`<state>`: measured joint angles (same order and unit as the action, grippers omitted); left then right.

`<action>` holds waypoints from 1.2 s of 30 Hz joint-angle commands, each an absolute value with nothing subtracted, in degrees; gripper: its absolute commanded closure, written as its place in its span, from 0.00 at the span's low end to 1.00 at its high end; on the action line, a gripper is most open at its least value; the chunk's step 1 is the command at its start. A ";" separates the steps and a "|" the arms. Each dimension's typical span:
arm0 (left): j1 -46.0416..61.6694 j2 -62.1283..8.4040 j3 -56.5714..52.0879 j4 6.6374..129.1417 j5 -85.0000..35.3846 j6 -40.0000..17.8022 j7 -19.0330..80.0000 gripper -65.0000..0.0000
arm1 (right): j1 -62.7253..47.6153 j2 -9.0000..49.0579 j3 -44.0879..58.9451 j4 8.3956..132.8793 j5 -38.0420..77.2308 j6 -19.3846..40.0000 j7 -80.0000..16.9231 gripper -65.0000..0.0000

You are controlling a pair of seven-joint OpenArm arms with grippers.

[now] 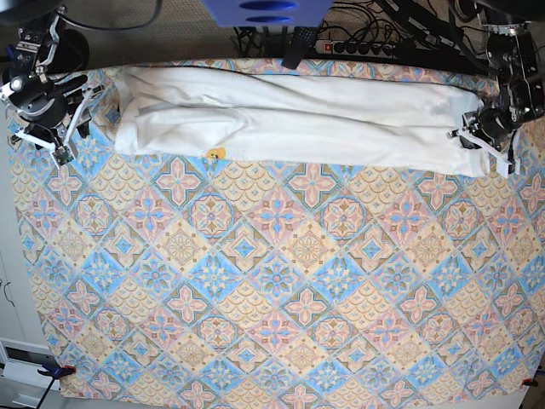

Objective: Fold the T-shirt properly
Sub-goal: 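Grasp the shirt end with the left gripper and fold it toward the right gripper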

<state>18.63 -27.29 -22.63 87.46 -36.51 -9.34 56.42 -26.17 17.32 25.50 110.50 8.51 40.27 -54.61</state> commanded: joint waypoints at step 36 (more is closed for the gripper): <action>21.85 -5.05 -7.16 106.86 -30.11 -10.68 59.12 0.97 | -26.07 18.24 26.24 111.60 8.92 40.00 -53.93 0.64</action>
<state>21.82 -4.91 -7.25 106.34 -29.52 -10.41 59.44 -26.15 17.32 25.67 110.59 8.82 40.25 -54.68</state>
